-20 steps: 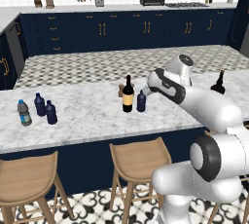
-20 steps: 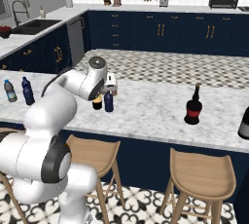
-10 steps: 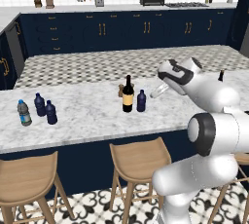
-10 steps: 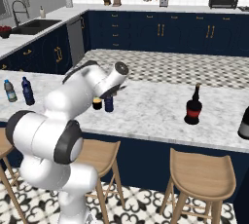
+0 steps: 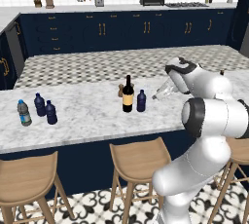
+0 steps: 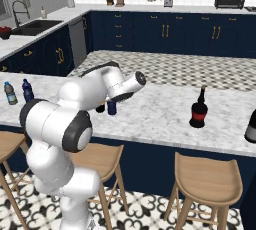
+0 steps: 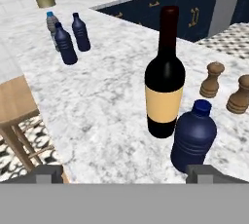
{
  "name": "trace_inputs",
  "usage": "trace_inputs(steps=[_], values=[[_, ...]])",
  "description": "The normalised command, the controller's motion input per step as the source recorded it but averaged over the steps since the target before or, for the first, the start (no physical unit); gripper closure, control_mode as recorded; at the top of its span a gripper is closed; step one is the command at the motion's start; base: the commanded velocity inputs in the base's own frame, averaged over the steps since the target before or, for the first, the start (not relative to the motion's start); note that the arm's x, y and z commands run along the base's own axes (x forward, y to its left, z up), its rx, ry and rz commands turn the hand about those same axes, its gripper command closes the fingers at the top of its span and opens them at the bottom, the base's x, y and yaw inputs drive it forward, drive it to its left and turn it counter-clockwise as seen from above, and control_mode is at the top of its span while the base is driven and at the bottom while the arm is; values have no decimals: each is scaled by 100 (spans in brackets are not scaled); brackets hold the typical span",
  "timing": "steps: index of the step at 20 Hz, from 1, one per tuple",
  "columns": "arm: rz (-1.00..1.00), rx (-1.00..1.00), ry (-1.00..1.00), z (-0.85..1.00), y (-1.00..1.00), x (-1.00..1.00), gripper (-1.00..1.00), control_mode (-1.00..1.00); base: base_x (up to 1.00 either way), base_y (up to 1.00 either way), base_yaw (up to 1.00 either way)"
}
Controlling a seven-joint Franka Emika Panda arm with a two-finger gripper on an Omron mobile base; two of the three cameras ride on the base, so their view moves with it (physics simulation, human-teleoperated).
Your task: Move the plastic bottles in the middle to the plastics group, and the glass bottles in the middle to the glass group.
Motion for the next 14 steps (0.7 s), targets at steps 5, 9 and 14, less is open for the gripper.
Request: trace_inputs(steps=[5, 9, 14], values=[[16, 3, -4, -11, -8, 34, -100, -100, 0, 0, 0], [18, 7, 0, 3, -38, 17, -100, -100, 0, 0, 0], [18, 3, -9, -11, -8, 28, -100, -100, 0, 0, 0]])
